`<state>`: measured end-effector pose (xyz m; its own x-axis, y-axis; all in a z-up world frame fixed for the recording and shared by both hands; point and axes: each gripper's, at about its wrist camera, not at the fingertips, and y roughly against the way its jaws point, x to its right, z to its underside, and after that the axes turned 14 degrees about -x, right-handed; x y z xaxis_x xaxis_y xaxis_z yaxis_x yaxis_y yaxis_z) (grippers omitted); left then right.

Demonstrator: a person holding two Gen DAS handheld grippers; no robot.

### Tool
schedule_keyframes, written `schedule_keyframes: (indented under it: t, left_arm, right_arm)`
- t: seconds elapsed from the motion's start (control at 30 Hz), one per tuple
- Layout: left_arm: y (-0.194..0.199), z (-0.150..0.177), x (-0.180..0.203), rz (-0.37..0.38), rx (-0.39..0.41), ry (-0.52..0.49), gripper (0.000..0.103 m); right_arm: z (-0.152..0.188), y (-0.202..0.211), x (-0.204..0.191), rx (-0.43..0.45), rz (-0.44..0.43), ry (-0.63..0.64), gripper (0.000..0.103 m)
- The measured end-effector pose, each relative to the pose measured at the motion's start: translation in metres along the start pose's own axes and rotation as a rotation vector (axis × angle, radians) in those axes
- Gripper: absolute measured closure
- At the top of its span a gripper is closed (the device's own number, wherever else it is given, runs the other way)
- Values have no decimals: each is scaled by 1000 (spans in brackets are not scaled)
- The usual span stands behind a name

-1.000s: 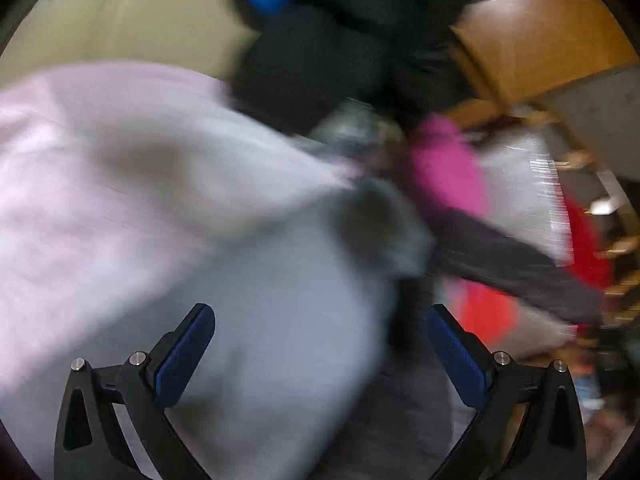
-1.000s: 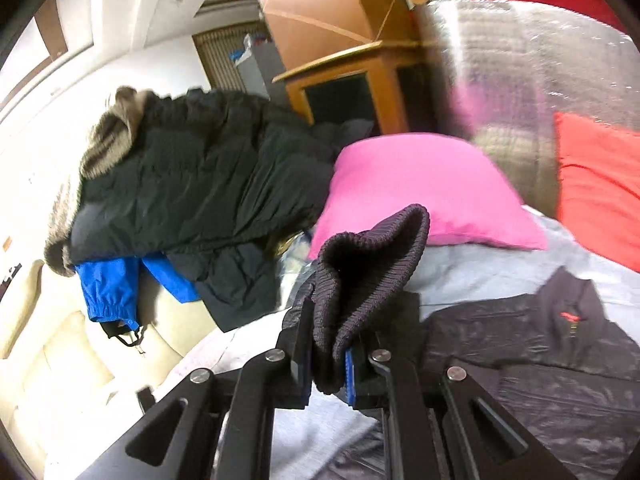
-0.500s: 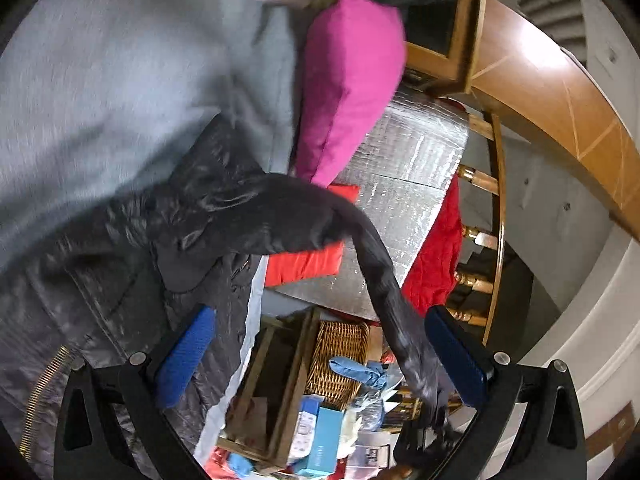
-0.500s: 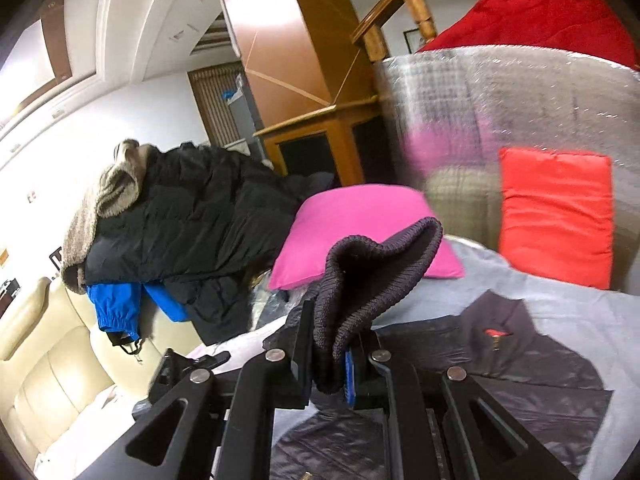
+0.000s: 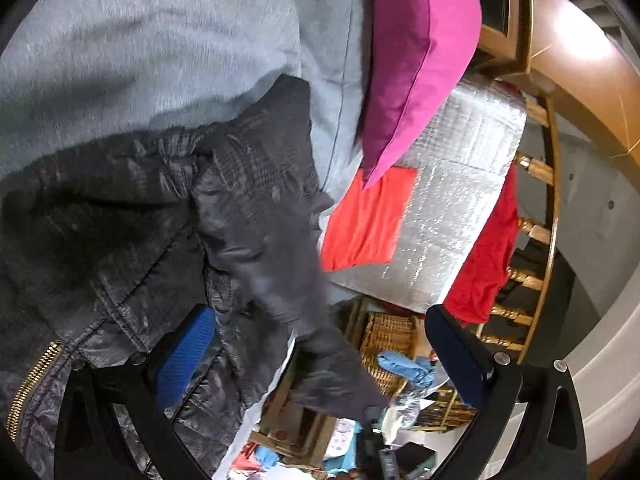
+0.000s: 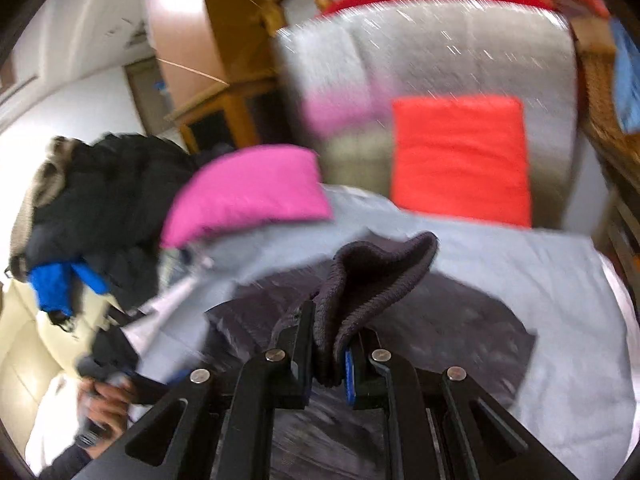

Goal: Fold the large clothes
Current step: 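Lay the held sleeve across the jacket body with the right tool and release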

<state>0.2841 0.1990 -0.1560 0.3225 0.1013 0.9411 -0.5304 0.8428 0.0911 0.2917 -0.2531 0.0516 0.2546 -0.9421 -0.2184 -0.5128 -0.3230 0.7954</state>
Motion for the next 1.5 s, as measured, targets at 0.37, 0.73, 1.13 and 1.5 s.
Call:
schedule_keyframes:
  t: [0.37,0.73,1.13,1.5]
  left_arm:
    - [-35,-5,-10,-143,7,-29,0]
    - [-39,-13,10,-192,16,-183,84]
    - [-77,-5,-3,-633,-16,-374,91]
    - [-90,-16,-11,-699,-28,-376,81]
  right_arm:
    - [-13,-8,31,11,15,-12,91]
    - [-57,80,-22,257,23,135,91]
    - [71,-107,135,-170,157,-236,91]
    - [61,-83,129,-85,150,-246,91]
